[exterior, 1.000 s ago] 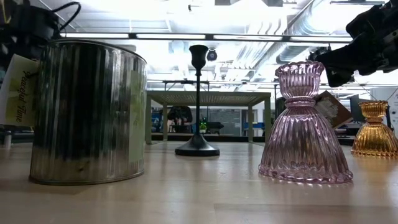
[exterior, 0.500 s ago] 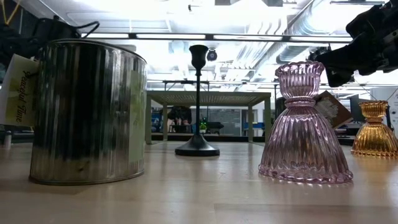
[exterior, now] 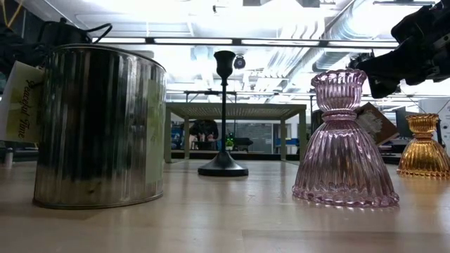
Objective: Pick & Place candle stick holders
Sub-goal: Put the top left black candle holder on the shelf
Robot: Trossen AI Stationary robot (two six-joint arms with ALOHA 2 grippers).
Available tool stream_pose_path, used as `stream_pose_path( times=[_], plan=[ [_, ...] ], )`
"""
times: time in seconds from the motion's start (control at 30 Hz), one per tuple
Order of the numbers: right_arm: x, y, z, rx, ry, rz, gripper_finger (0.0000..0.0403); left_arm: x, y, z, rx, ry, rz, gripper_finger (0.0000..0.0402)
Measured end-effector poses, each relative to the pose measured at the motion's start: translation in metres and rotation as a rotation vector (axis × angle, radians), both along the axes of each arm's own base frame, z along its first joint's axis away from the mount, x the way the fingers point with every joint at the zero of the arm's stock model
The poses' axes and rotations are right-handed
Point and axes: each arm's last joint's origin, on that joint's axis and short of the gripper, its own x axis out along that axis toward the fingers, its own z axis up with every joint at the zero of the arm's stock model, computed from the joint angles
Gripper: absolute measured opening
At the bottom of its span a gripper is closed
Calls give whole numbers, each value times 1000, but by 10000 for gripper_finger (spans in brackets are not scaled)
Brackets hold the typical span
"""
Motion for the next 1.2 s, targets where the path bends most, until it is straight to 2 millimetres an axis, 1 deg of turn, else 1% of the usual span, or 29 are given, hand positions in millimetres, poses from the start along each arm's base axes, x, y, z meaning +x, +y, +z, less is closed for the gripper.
stream_pose_path(
  times=[0.6,0.8,0.97,1.1,1.2],
  plan=[
    [0,0,0,0,0,0,4,0,0,1,3,2,4,10],
    [0,0,0,0,0,0,4,0,0,1,3,3,4,16],
    [0,0,0,0,0,0,4,1,0,4,24,-22,-16,7],
    [0,0,0,0,0,0,4,5,3,16,65,-63,-42,11],
    [0,0,0,0,0,0,4,12,8,34,112,-45,-91,6]
  ],
)
